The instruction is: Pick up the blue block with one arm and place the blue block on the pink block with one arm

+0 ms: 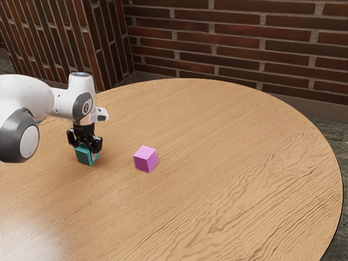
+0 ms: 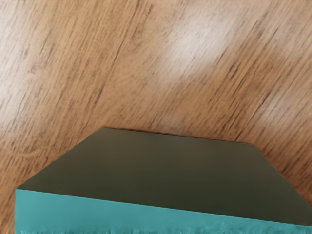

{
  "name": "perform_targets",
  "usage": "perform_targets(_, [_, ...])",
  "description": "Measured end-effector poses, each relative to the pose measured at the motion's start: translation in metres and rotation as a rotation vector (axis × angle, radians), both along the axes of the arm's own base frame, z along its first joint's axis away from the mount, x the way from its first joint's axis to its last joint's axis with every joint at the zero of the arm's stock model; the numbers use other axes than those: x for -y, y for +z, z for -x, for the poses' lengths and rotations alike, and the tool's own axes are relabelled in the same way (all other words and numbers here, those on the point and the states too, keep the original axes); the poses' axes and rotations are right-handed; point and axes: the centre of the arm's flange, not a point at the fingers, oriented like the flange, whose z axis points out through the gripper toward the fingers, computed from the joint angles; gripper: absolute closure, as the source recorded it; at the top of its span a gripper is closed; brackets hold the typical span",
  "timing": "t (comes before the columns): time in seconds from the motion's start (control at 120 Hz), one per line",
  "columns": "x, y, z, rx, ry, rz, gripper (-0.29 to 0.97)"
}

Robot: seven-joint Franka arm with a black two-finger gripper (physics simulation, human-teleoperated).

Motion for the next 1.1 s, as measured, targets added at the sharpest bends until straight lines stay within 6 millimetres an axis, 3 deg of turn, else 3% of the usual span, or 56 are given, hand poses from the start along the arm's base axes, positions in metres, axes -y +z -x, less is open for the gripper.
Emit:
perform_targets(0.158, [0.002,0.031,0.002,0.03,0.025,0.068,0.31])
perform_targets(0.3, [0.021,0.051,0.0,0.047,0.017,0.135,0.3])
perform_targets(0.533, [0.082,0.095,-0.035,0.13,-0.076,0.203,0.31])
perform_targets(0.65, [0.099,0.101,-0.038,0.134,-0.1,0.219,0.31])
perform_targets(0.758, [0.114,0.121,-0.037,0.152,-0.121,0.219,0.31])
perform_targets(0.958, [0.168,0.12,-0.042,0.133,-0.183,0.234,0.32])
perform_targets(1.1, [0.183,0.111,-0.04,0.11,-0.189,0.236,0.32])
